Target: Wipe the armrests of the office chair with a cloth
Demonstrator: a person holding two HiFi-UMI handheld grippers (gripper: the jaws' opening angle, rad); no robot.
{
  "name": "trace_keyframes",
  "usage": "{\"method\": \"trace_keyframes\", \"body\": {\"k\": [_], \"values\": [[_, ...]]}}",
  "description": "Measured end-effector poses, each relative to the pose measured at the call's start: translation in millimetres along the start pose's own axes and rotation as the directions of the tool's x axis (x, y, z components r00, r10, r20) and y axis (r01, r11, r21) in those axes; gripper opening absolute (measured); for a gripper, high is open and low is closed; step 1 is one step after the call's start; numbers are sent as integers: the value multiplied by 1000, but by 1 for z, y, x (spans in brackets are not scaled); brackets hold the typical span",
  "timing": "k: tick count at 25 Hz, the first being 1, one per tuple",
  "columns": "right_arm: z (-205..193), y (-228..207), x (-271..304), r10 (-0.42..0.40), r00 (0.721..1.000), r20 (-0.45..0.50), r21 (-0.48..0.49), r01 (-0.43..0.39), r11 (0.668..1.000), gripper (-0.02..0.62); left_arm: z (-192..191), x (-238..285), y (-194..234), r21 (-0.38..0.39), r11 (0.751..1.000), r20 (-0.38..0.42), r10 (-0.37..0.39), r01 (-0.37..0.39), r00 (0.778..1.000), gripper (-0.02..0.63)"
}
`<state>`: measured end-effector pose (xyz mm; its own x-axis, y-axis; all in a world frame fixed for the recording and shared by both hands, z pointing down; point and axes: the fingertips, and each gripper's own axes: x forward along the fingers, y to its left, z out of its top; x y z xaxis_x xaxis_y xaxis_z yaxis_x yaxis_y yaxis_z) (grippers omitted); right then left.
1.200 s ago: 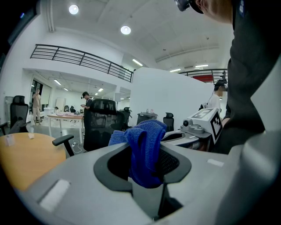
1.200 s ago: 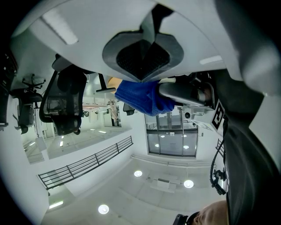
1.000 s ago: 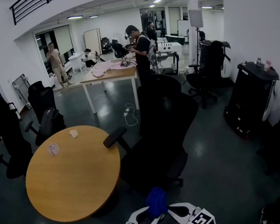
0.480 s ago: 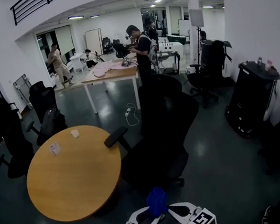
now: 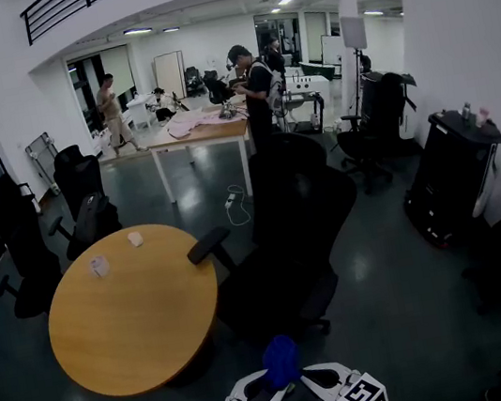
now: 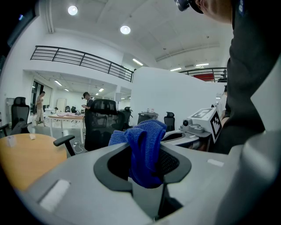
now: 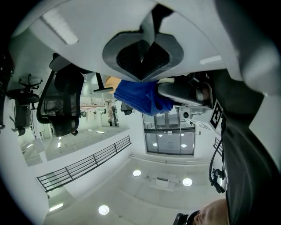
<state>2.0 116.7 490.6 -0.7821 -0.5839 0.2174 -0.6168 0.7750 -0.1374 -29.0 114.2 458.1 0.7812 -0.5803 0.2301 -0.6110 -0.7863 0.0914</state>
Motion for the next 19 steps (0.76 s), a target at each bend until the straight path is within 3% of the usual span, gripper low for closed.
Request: {"method": "trace_keyframes", "body": {"k": [19], "values": [[-2,-2,-5,-18,1000,-4,12,18,1000,3,0,2,-4,4,1000,3,-9,9,1000,153]]}}
